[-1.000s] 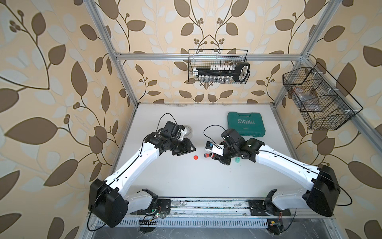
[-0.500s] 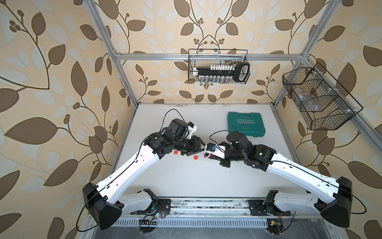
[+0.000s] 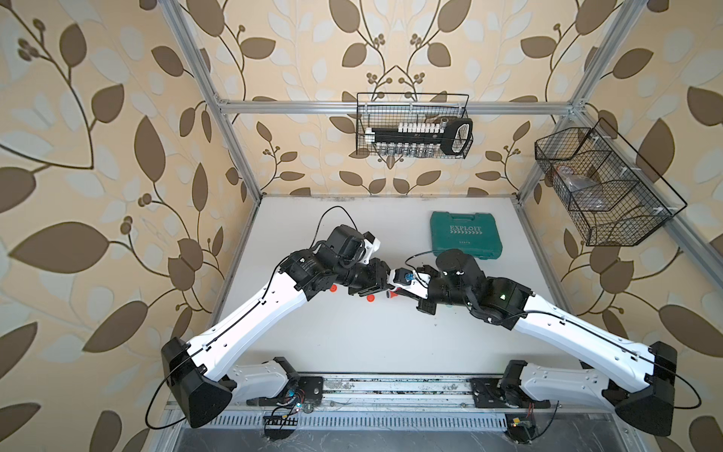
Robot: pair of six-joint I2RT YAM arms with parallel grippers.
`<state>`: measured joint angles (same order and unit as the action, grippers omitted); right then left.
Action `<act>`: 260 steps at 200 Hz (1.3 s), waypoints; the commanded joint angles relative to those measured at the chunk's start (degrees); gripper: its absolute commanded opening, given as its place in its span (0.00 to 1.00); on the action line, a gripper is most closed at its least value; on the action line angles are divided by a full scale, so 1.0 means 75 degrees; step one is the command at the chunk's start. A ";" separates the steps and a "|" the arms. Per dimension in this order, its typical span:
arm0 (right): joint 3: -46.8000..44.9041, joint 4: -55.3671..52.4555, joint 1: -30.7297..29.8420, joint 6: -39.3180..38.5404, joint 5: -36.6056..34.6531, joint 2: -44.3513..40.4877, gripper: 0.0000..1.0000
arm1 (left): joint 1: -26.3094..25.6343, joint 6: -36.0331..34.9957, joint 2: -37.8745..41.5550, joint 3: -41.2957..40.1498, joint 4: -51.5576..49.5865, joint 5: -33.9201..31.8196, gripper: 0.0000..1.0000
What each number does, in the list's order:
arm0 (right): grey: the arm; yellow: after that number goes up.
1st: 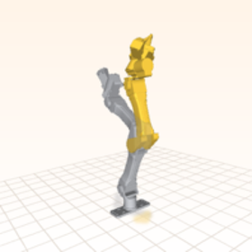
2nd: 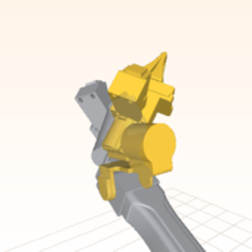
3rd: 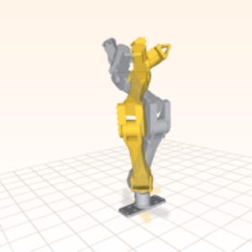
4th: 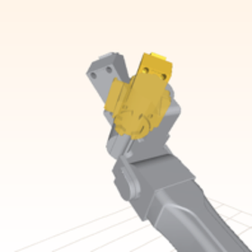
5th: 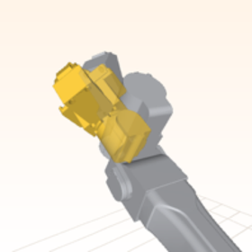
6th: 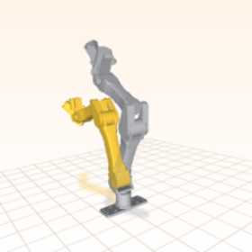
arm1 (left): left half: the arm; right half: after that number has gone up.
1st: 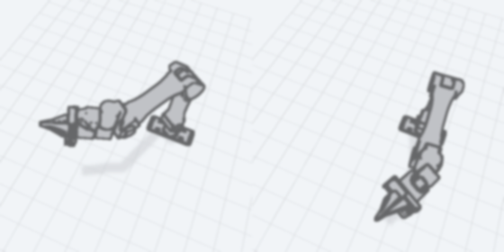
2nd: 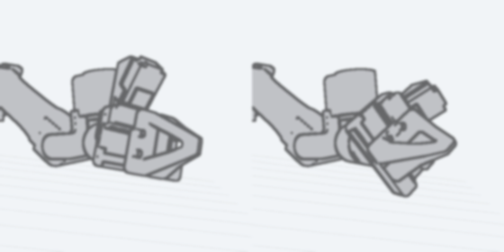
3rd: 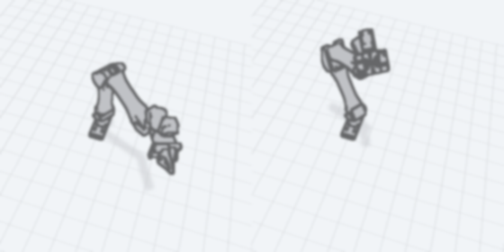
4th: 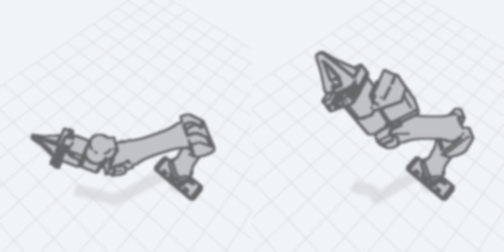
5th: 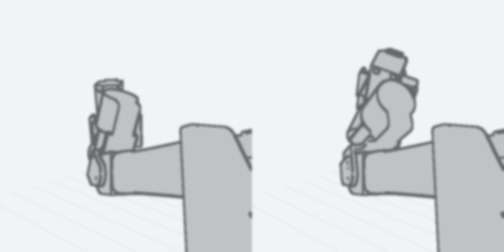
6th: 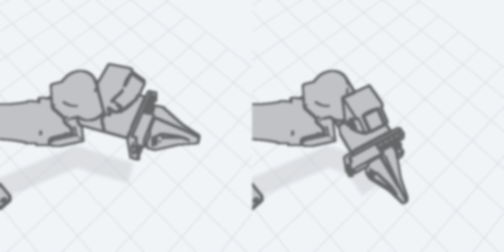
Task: Close the stamp cap
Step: Pick up the stamp from the center of the board.
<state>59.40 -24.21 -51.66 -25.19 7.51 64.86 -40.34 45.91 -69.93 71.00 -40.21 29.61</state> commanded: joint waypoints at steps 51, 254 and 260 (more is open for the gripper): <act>-0.0144 0.0400 -0.0106 0.0053 0.0001 -0.0244 0.03 | -0.0185 0.0151 -0.0043 0.0306 0.0052 -0.0080 0.41; -0.0004 0.0833 -0.0820 0.0076 -0.1514 -0.0320 0.04 | -0.0399 0.0902 0.0006 0.0258 0.0464 0.0115 0.36; -0.0053 0.0899 -0.0824 0.0088 -0.1405 -0.0375 0.04 | -0.0399 0.0949 0.0018 0.0254 0.0503 0.0150 0.36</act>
<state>59.24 -23.99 -57.10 -25.39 -6.24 64.77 -42.11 51.51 -70.41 71.66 -39.92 28.40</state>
